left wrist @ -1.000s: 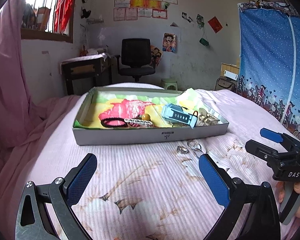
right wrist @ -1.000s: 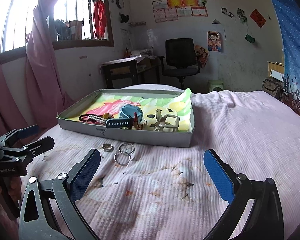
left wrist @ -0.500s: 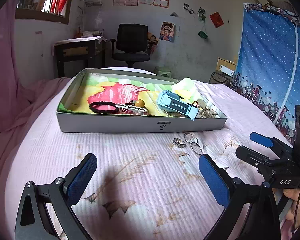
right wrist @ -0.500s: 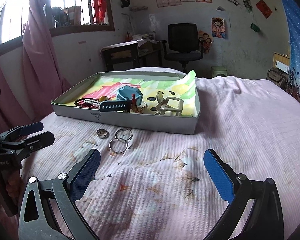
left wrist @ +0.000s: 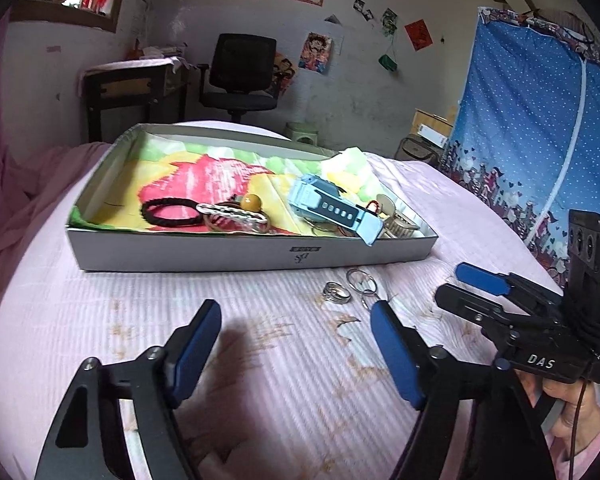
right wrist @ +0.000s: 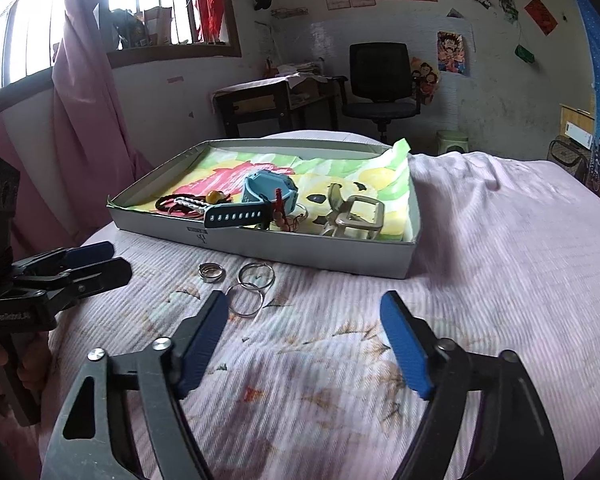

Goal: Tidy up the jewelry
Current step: 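Withdraw both open tools and move them toward the silver rings on the sheet, then grasp a silver ring with the left tool while the right tool grasps two linked silver rings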

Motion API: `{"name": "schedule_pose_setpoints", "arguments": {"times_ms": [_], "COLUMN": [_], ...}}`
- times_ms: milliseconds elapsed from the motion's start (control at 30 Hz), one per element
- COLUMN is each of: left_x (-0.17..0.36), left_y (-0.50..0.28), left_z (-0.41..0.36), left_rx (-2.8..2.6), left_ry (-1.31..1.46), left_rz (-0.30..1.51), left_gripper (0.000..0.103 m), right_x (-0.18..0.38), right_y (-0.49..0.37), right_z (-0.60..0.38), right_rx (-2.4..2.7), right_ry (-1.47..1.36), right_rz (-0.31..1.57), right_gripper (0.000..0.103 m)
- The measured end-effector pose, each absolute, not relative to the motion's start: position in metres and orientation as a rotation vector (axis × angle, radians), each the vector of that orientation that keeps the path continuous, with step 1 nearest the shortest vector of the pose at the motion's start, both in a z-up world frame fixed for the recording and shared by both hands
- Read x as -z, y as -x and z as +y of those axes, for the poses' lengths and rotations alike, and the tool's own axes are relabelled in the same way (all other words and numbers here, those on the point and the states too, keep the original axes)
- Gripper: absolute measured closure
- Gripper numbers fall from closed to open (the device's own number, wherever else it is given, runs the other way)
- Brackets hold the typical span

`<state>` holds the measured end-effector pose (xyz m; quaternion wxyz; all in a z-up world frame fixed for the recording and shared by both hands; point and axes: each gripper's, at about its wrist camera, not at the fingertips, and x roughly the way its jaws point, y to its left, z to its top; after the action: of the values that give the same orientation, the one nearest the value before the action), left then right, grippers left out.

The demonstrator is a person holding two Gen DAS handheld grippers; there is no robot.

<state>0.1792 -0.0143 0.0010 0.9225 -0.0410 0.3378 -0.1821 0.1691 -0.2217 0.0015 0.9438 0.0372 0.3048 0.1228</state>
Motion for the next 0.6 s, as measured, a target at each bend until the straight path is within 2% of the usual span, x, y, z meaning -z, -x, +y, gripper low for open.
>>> {"name": "schedule_pose_setpoints", "arguments": {"times_ms": [67, 300, 367, 600], "left_x": [-0.001, 0.006, 0.008, 0.019], "left_y": [-0.185, -0.209, -0.213, -0.224], "left_z": [-0.017, -0.027, -0.028, -0.033], "left_rx": [0.385, 0.438, 0.453, 0.475], "left_ry": [0.085, 0.116, 0.133, 0.144], "left_rz": [0.706, 0.779, 0.795, 0.855], "left_gripper": [0.034, 0.053, 0.054, 0.066], "right_x": [-0.001, 0.007, 0.008, 0.016], "right_y": [-0.172, -0.188, -0.191, -0.199], "right_z": [-0.22, -0.214, -0.211, -0.191], "right_rx": [-0.266, -0.314, -0.331, -0.397], "right_ry": [-0.08, -0.087, -0.078, -0.026], "right_rz": [0.626, 0.665, 0.675, 0.729], "right_gripper": [0.045, 0.062, 0.066, 0.067]}}
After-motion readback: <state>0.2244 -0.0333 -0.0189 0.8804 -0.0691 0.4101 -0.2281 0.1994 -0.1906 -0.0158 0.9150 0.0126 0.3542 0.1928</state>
